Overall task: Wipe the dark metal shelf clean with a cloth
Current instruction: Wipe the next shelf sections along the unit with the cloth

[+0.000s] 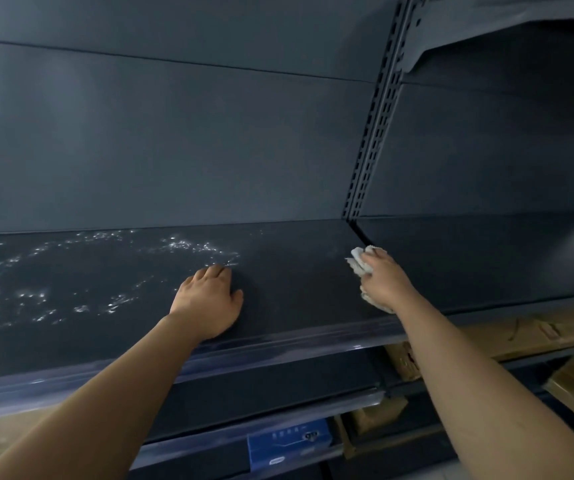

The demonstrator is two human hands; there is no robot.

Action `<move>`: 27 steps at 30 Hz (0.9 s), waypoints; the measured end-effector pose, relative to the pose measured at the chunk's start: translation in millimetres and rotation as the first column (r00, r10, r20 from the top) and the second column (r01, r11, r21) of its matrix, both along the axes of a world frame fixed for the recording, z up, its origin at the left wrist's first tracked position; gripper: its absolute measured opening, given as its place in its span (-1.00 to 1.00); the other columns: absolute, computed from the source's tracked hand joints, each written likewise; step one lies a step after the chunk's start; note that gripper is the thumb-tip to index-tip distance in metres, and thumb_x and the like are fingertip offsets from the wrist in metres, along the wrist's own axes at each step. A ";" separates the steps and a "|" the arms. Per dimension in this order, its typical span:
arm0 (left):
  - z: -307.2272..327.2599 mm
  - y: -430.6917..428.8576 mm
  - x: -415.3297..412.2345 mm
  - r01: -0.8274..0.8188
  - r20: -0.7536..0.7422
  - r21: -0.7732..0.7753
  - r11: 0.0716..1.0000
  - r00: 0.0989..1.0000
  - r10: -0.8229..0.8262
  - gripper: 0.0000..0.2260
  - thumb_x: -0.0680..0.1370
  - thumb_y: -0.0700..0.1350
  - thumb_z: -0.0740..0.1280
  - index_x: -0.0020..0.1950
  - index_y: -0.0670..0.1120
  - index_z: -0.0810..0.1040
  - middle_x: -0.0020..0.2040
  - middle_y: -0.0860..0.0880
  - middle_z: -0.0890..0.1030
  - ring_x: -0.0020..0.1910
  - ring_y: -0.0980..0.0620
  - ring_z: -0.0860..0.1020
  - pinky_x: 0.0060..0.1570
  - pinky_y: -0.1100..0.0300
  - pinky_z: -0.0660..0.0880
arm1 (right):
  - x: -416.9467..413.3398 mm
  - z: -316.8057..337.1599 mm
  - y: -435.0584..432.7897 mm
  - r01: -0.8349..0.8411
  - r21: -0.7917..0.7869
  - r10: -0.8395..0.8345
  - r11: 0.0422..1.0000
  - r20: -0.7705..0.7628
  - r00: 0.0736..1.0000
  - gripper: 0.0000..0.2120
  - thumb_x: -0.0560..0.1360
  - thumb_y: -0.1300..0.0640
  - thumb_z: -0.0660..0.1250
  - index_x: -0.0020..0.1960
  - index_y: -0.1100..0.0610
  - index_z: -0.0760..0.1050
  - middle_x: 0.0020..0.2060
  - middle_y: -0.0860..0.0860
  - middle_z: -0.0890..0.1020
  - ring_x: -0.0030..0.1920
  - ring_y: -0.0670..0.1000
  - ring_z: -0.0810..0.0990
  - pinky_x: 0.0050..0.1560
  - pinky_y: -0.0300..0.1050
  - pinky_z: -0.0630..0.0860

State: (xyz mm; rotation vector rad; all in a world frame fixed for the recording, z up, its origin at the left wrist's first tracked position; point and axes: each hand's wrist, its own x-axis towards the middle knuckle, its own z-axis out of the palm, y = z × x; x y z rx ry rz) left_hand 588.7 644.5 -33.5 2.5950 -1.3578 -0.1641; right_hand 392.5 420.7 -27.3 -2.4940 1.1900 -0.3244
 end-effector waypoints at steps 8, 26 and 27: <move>-11.6 -4.4 1.2 -0.017 0.065 -0.028 0.999 0.998 0.019 -0.47 0.60 0.12 0.08 0.51 -0.09 0.18 0.51 0.00 0.22 0.49 -0.02 0.18 0.45 0.09 0.11 | 82.4 -19.4 -14.7 -0.116 -0.152 0.119 0.982 0.013 0.993 -0.64 0.43 0.35 0.13 0.20 0.16 0.44 0.23 0.08 0.44 0.34 0.12 0.30 0.24 -0.20 0.31; -6.9 24.7 60.1 -0.228 0.100 0.029 0.973 0.969 0.224 -0.45 0.57 0.16 0.10 0.49 -0.07 0.23 0.51 0.00 0.24 0.48 -0.03 0.20 0.42 0.06 0.17 | 149.0 -28.4 -55.9 -0.009 -0.081 0.017 0.997 0.106 0.994 -0.69 0.47 0.25 0.17 0.21 0.21 0.41 0.28 0.08 0.38 0.36 0.10 0.32 0.28 -0.08 0.39; -7.1 25.4 61.8 -0.226 0.096 0.027 0.974 0.970 0.223 -0.45 0.57 0.16 0.11 0.50 -0.06 0.22 0.52 0.01 0.22 0.49 -0.02 0.19 0.43 0.07 0.16 | 163.9 -28.2 -50.2 -0.065 -0.078 0.072 0.995 0.095 0.993 -0.76 0.46 0.26 0.17 0.12 0.17 0.42 0.19 0.06 0.40 0.32 0.11 0.34 0.24 -0.10 0.40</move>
